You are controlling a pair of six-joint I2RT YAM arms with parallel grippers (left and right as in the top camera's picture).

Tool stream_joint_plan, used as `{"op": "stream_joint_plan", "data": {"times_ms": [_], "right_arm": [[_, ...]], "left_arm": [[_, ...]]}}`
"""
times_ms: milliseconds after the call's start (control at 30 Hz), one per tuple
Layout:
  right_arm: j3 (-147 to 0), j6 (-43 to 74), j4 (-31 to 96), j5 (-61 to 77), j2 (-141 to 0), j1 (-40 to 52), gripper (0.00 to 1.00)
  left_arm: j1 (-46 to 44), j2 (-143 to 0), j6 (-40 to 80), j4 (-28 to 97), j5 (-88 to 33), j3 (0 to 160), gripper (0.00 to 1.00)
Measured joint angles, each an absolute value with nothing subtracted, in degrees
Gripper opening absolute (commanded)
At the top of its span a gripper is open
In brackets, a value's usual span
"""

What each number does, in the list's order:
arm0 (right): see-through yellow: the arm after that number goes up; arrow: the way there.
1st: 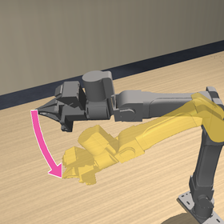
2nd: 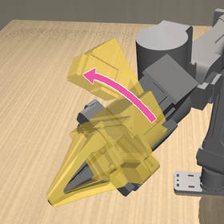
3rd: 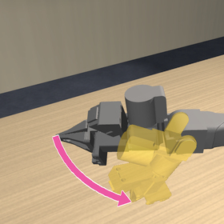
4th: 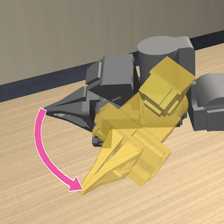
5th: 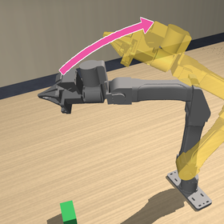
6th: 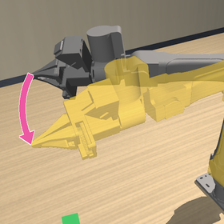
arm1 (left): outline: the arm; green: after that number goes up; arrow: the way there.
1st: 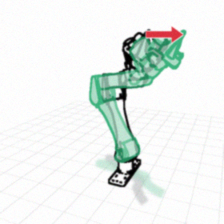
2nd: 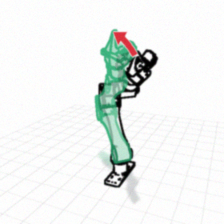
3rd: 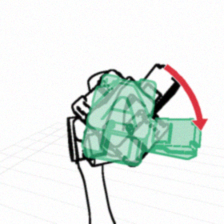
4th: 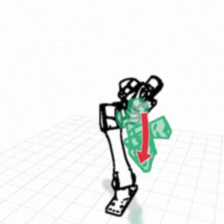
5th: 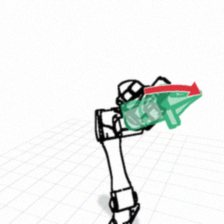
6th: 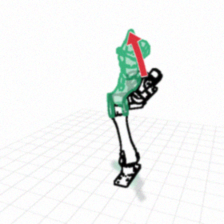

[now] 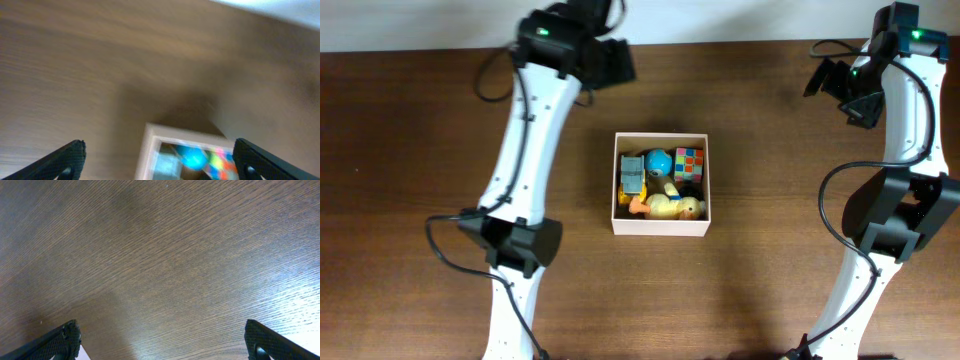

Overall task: Pack container
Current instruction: 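Raise the left gripper out of the box toward the back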

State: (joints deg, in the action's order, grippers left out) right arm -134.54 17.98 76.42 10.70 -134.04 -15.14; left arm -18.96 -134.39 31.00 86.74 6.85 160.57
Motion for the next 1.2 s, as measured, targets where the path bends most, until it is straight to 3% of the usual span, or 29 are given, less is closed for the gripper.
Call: {"op": "stream_joint_plan", "data": {"times_ms": [467,733,1200], "right_arm": [[-134.54,18.00,76.42,10.70,-134.04,-15.14,0.99],[-134.54,17.98,76.42,10.70,-134.04,-15.14,0.99],[-134.54,18.00,76.42,10.70,-134.04,-15.14,0.99]], "left_arm": [[-3.60,-134.39,30.61,87.13,28.91,161.60,0.99],[1.10,-134.39,30.61,88.03,30.96,161.60,0.99],[1.15,-134.39,30.44,91.24,31.07,161.60,0.99]]}}
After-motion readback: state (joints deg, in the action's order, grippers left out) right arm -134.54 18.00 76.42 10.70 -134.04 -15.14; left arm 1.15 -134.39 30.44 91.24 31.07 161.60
